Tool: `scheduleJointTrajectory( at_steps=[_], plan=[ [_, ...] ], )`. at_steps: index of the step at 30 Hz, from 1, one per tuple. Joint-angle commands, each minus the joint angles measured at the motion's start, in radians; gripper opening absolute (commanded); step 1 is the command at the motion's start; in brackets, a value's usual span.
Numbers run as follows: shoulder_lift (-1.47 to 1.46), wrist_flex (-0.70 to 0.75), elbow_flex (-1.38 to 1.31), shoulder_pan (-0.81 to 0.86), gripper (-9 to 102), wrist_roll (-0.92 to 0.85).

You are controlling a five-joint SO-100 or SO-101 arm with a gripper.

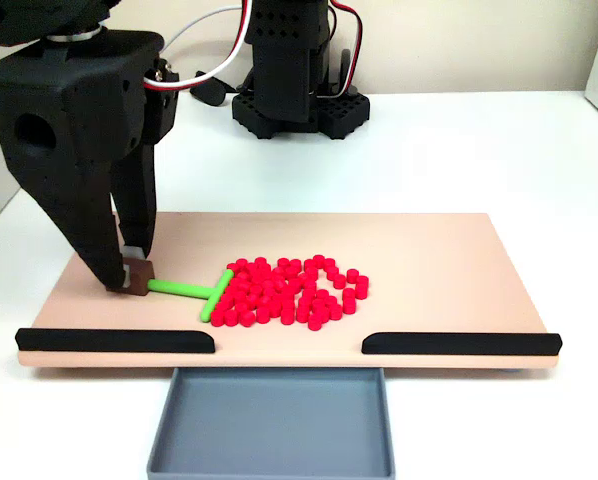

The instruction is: Push granules from right to the grey container

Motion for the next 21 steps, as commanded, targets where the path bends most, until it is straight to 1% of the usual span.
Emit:
scheduleJointTrajectory(
  at_steps=[1,21],
  plan=[
    [0.009,0.006,-0.023,-0.009,0,-0.314],
    [0.006,0.000,-0.023,-0.021,0,-0.273]
  ],
)
